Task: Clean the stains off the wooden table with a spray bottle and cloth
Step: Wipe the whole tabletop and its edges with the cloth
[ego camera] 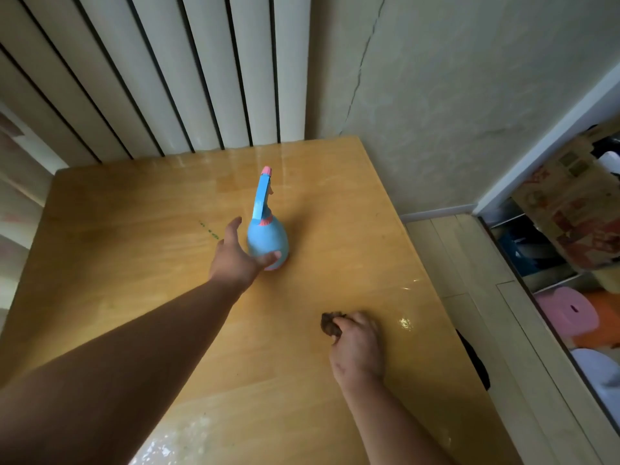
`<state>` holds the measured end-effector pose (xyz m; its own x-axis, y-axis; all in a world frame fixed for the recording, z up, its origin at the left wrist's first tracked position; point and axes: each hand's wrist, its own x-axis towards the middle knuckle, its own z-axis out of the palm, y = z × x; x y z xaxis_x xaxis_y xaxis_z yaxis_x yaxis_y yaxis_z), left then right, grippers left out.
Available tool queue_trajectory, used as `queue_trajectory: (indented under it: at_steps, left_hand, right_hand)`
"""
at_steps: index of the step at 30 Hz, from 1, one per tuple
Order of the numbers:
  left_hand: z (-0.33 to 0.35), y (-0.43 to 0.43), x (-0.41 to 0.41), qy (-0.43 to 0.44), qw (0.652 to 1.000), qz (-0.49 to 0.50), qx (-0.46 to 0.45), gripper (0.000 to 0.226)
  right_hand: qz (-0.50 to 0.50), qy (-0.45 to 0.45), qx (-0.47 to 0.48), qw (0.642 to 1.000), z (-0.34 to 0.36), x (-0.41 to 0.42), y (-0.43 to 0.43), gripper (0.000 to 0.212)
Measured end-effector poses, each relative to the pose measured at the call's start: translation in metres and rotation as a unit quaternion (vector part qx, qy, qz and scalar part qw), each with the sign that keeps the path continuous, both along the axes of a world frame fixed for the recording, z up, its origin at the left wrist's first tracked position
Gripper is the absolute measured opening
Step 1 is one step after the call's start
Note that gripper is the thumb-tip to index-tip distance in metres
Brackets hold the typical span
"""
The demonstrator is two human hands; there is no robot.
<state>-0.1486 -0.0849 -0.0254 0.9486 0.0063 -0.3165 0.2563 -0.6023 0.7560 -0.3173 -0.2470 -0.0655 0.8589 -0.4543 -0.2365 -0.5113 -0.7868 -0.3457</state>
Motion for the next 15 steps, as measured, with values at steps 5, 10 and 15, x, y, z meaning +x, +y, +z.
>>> queue_trajectory:
  at_steps: [5,10,15]
  left_hand:
    - [0.003,-0.01,0.024,-0.005,0.999,-0.031,0.007,0.077]
    - [-0.002,-0.008,0.039,-0.027,0.999,0.012,-0.013,0.072]
    - [-0.003,-0.01,0.028,-0.026,0.997,0.061,0.041,0.089]
  right_hand:
    - [-0.072,-0.01,-0.021,0.997,-0.002,-0.009,-0.039,0.039]
    - [-0.141,-0.018,-0.056,0.988,-0.002,-0.022,-0.068,0.034]
    - [-0.156,-0.014,-0.055,0.986,-0.003,-0.028,-0.063,0.031]
